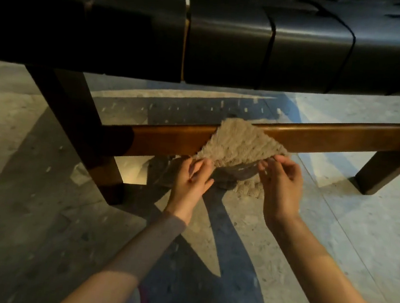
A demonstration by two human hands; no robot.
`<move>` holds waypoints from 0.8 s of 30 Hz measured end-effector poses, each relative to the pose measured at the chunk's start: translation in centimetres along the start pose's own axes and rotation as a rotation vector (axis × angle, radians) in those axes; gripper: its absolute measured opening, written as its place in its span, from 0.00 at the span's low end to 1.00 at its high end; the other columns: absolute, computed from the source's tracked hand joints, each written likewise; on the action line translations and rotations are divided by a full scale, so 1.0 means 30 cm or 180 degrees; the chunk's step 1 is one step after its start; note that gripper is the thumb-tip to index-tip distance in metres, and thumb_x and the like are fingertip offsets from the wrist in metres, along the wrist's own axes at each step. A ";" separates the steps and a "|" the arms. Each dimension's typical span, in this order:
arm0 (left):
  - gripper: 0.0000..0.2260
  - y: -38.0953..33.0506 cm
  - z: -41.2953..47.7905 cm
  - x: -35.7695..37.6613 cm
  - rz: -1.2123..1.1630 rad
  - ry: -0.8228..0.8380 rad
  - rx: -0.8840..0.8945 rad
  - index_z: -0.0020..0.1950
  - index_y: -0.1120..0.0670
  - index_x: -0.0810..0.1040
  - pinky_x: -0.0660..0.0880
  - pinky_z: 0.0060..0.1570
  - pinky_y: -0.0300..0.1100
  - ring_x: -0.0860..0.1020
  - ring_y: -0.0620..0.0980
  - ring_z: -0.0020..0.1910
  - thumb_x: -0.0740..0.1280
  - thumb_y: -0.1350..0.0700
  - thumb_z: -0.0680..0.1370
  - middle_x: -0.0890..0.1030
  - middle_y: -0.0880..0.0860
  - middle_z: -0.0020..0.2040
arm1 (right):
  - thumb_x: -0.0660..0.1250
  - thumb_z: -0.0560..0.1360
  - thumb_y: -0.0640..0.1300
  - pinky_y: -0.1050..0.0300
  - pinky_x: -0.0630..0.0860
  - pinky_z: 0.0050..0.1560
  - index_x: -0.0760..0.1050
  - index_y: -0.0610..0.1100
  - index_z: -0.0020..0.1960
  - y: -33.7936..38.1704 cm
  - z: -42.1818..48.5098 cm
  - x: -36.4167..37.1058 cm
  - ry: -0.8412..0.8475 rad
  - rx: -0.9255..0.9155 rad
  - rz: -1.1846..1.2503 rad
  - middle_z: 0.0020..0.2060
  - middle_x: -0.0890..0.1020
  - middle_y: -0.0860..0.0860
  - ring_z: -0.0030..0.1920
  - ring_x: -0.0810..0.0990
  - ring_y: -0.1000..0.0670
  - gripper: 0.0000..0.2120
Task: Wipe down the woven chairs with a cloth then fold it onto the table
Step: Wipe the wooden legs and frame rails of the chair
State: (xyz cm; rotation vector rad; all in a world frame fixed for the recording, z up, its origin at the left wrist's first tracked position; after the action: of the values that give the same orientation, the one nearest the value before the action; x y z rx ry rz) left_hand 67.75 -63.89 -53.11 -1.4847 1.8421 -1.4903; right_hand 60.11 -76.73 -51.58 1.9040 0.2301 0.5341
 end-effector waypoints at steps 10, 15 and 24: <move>0.16 0.011 0.060 -0.015 0.0349 -0.0257 -0.0351 0.60 0.49 0.74 0.75 0.51 0.39 0.78 0.47 0.55 0.71 0.60 0.74 0.79 0.49 0.56 | 0.60 0.80 0.43 0.51 0.73 0.57 0.73 0.41 0.58 -0.007 0.041 -0.037 0.0602 0.1248 0.0258 0.49 0.79 0.45 0.50 0.78 0.48 0.10; 0.19 0.050 0.048 -0.102 0.0200 -0.0446 -0.0766 0.61 0.47 0.74 0.76 0.58 0.50 0.77 0.49 0.56 0.70 0.63 0.74 0.78 0.49 0.57 | 0.61 0.79 0.41 0.54 0.79 0.46 0.70 0.36 0.60 -0.031 0.042 -0.119 0.0431 0.1109 -0.0314 0.47 0.78 0.42 0.42 0.80 0.48 0.12; 0.25 0.099 0.002 -0.194 0.2834 -0.0935 0.0368 0.59 0.52 0.60 0.66 0.40 0.32 0.66 0.45 0.52 0.73 0.57 0.71 0.62 0.51 0.56 | 0.69 0.75 0.48 0.64 0.66 0.30 0.68 0.45 0.45 -0.083 0.026 -0.211 -0.0068 -0.1425 -0.3205 0.35 0.72 0.53 0.33 0.71 0.56 0.10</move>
State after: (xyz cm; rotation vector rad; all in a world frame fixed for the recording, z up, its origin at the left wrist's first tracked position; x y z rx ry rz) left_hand 68.59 -59.21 -57.60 -0.6103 1.8113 -0.8615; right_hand 55.13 -78.94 -55.72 1.1478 0.9049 -0.1228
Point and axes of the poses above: each hand's wrist, its own z-axis towards the middle knuckle, its own x-axis out of the palm, y = z × x, the point moved 1 cm from there along z, towards the middle knuckle
